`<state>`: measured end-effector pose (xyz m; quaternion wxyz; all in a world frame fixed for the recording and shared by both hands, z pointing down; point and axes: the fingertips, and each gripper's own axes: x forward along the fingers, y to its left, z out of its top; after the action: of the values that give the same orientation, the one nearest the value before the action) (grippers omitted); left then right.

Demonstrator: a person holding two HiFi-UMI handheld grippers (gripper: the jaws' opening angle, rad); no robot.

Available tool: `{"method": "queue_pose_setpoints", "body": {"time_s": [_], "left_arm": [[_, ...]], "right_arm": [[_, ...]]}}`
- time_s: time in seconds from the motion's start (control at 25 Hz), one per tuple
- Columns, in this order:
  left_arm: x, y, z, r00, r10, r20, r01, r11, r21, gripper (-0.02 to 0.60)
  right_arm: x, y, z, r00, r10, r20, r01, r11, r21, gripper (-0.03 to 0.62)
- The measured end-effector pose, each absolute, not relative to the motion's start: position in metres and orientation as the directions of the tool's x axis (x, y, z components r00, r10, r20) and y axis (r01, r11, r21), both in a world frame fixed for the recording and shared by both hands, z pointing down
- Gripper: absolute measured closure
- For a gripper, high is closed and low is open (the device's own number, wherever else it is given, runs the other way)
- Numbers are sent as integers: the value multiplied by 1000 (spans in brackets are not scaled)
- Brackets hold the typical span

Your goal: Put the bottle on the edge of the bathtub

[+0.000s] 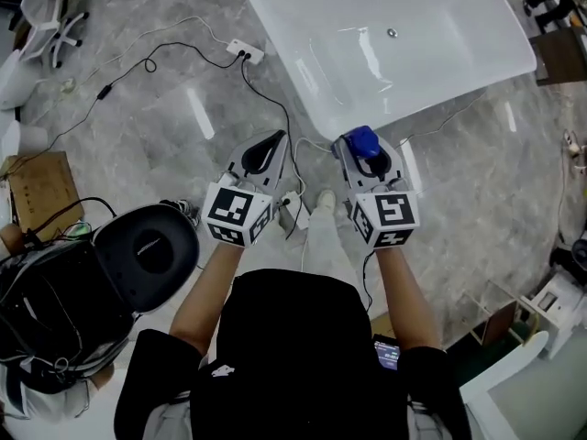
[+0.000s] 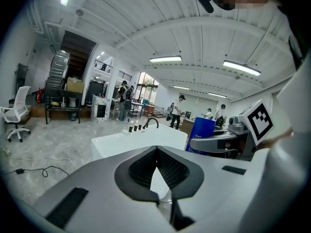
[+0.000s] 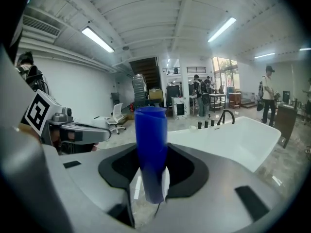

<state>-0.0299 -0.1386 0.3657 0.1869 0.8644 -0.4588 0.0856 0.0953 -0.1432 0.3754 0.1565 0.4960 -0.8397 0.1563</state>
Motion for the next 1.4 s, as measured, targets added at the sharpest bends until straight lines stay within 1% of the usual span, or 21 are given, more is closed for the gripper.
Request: {"method": "queue_pose_setpoints", "body": {"time_s": [0.08,0.32,0.52,0.8,1.4], "left_arm": [[-26,-133,377,559,-760,331,-829,-502,246,568],[-23,-167,442,545,-741,393,-838,-471,274,568],[-20,-176,473,540,-736,408,-841,-444,310,568],[-11,-176,520,535,-720,443,-844,-430,319,568],[-11,-175,585,508,-702,499,-860,-376,346,568]], "right_arm": [[98,-141,387,-464,-775,429,-878,465,-111,431],[97,-180,450,-478,-731,487,-867,482,-126,431],[98,-191,487,-484,-704,520,-861,489,-139,431],[102,-193,541,-486,-674,557,-856,496,-146,431],[82,-223,619,-515,-632,579,-824,551,-132,431]]}}
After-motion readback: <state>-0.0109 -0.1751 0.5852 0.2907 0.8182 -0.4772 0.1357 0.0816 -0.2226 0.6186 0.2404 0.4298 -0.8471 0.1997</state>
